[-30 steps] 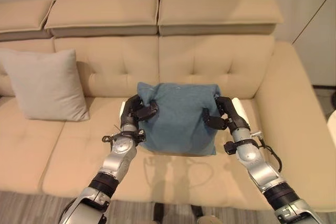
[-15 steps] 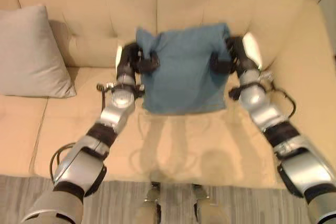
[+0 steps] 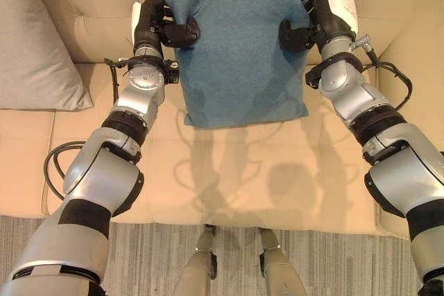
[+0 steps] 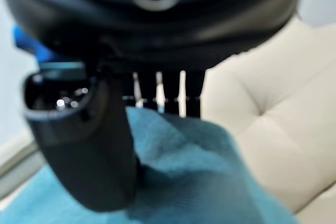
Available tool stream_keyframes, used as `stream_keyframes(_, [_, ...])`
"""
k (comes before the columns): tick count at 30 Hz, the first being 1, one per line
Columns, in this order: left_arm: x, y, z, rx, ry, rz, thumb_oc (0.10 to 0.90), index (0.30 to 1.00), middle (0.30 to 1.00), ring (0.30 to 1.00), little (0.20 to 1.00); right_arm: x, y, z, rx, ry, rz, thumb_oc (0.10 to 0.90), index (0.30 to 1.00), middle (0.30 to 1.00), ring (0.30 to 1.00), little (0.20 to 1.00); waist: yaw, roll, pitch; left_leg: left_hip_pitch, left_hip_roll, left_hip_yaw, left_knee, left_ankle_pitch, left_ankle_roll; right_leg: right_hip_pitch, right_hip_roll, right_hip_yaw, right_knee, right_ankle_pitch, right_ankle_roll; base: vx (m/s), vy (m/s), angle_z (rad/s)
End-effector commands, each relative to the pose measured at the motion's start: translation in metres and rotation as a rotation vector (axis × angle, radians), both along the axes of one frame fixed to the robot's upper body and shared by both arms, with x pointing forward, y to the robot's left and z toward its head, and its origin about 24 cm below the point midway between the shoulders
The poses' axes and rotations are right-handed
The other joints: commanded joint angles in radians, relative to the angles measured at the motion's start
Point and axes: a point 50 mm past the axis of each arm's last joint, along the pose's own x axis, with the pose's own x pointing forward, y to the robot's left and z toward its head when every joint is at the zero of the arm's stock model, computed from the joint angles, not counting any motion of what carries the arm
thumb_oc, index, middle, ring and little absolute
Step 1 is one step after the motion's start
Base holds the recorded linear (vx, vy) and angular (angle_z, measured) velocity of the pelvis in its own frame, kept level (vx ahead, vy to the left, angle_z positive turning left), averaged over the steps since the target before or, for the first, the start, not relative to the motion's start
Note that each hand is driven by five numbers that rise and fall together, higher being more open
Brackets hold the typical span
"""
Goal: Pick up all the scattered cushions and arrange them neatly on the sofa.
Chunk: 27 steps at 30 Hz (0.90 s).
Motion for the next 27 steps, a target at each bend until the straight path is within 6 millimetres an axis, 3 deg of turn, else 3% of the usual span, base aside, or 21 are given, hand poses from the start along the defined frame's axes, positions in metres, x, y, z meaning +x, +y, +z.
stream_keyframes(1, [-0.013,0.059,0.042,0.086,-0.080,0.224,0.800,0.900,0.900,0.900,0.900,-0.006,-0.049,0.027,-0.026,-0.033,-0.222,0.800,0.900,0.900,0.900,0.900,0.043,0.035,-0.057,0.037,0.010,-0.002,0.002,-0.098,-0.097,-0.002,0.002,0.000,0.008,-0.056,0.082,0.04,-0.007,-0.05])
stream_keyframes(7, [-0.023,0.096,0.034,0.086,-0.044,0.405,0.800,0.900,0.900,0.900,0.900,-0.011,-0.075,0.017,0.038,-0.047,-0.304,0.800,0.900,0.900,0.900,0.900,0.046,0.039,-0.057,0.051,0.013,-0.002,0.002,-0.102,-0.096,0.010,0.001,-0.006,0.008,-0.062,0.079,0.02,-0.007,-0.13])
stream_keyframes(10, [-0.032,0.123,0.019,0.110,0.009,0.510,0.800,0.900,0.900,0.900,0.900,-0.015,-0.087,0.006,0.071,-0.045,-0.317,0.800,0.900,0.900,0.900,0.900,0.046,0.039,-0.058,0.061,0.015,-0.001,0.002,-0.107,-0.096,0.018,0.000,-0.006,0.008,-0.068,0.078,0.02,-0.006,0.12])
stream_keyframes(12, [-0.034,0.129,0.013,0.097,0.024,0.532,0.800,0.900,0.900,0.900,0.900,-0.016,-0.090,0.002,0.090,-0.047,-0.318,0.800,0.900,0.900,0.900,0.900,0.046,0.039,-0.059,0.064,0.016,0.000,0.002,-0.109,-0.095,0.022,0.001,-0.005,0.008,-0.071,0.077,0.01,-0.005,0.09])
stream_keyframes(17, [-0.060,0.180,-0.036,-0.246,0.073,0.631,0.800,0.900,0.900,0.900,0.900,-0.026,-0.114,-0.027,0.164,-0.019,-0.343,0.800,0.900,0.900,0.900,0.900,0.044,0.041,-0.058,0.095,0.021,0.006,0.002,-0.129,-0.093,0.050,0.000,-0.008,0.008,-0.091,0.073,0.03,-0.011,-0.31])
stream_keyframes(18, [-0.060,0.180,-0.037,-0.247,0.073,0.631,0.800,0.900,0.900,0.900,0.900,-0.026,-0.114,-0.027,0.163,-0.019,-0.343,0.800,0.900,0.900,0.900,0.900,0.043,0.041,-0.059,0.092,0.020,0.006,0.002,-0.124,-0.093,0.046,0.000,-0.008,0.008,-0.087,0.073,0.04,0.012,0.09])
stream_keyframes(19, [-0.073,0.197,-0.060,-0.376,0.101,0.684,0.800,0.900,0.900,0.900,0.900,-0.029,-0.117,-0.040,0.180,0.003,-0.339,0.800,0.900,0.900,0.900,0.900,0.040,0.040,-0.061,0.104,0.023,0.011,0.002,-0.134,-0.092,0.055,0.000,-0.009,0.008,-0.095,0.072,0.00,0.000,0.00])
stream_keyframes(20, [-0.073,0.198,-0.060,-0.377,0.102,0.684,0.800,0.900,0.900,0.900,0.900,-0.029,-0.117,-0.041,0.180,0.004,-0.339,0.800,0.900,0.900,0.900,0.900,0.039,0.040,-0.062,0.101,0.023,0.011,0.002,-0.129,-0.092,0.052,0.000,-0.008,0.008,-0.090,0.073,0.00,0.000,0.00])
stream_keyframes(21, [-0.087,0.212,-0.082,-0.450,0.138,0.729,0.800,0.900,0.900,0.900,0.900,-0.033,-0.122,-0.053,0.194,0.019,-0.339,0.800,0.900,0.900,0.900,0.900,0.036,0.040,-0.064,0.105,0.023,0.015,0.002,-0.132,-0.091,0.055,-0.001,-0.007,0.008,-0.092,0.072,-0.01,0.009,-0.05])
stream_keyframes(24, [-0.092,0.214,-0.097,-0.346,0.210,0.740,0.800,0.900,0.900,0.900,0.900,-0.038,-0.126,-0.071,0.263,0.022,-0.329,0.800,0.900,0.900,0.900,0.900,0.027,0.040,-0.065,0.114,0.029,0.020,0.002,-0.137,-0.090,0.065,-0.004,-0.008,0.008,-0.095,0.070,0.00,0.005,0.03])
stream_keyframes(27, [-0.080,0.202,-0.083,-0.180,0.207,0.680,0.800,0.900,0.900,0.900,0.900,-0.040,-0.123,-0.079,0.305,0.018,-0.293,0.800,0.900,0.900,0.900,0.900,0.024,0.040,-0.065,0.108,0.029,0.023,0.002,-0.133,-0.090,0.061,-0.007,-0.010,0.008,-0.091,0.071,-0.03,0.005,0.15])
